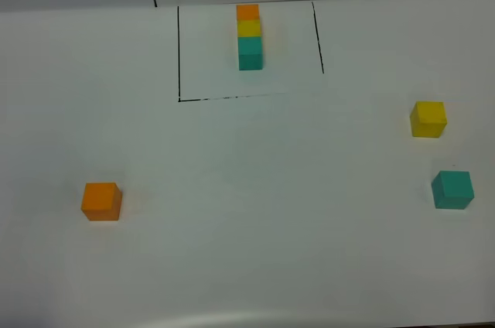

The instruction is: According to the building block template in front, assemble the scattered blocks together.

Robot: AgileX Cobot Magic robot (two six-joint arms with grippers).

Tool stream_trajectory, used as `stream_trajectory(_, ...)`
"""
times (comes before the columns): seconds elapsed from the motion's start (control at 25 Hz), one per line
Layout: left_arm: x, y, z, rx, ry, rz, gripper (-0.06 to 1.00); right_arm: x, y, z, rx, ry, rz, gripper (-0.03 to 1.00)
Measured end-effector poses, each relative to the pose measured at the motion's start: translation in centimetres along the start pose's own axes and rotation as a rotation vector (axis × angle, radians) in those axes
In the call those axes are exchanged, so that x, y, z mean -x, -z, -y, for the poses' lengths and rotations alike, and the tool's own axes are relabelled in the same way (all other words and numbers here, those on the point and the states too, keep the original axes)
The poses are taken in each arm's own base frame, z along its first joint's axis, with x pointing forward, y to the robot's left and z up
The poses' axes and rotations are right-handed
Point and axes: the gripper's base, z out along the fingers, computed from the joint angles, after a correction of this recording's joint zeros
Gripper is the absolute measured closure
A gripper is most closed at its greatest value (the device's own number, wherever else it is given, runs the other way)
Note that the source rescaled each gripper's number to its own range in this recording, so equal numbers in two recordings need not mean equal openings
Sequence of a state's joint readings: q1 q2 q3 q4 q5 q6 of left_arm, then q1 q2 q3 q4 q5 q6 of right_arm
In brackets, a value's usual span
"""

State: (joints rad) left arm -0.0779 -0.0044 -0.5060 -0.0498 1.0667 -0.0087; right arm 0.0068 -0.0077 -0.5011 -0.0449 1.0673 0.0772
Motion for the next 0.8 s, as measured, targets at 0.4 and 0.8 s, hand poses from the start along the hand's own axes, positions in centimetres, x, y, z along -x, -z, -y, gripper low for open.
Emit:
stream_trajectory(0.4,0.1,-0.1,0.0,0.0,-0.001,-0.003,0.67,0.0,0.0,0.0,0.0,0.0,0.0,0.22)
stream_trajectory(0.8,4.6,-3.8,0.0,-0.001,0.01,-0.088,-0.05,0.0,0.0,0.0,0.0,0.0,0.0,0.22)
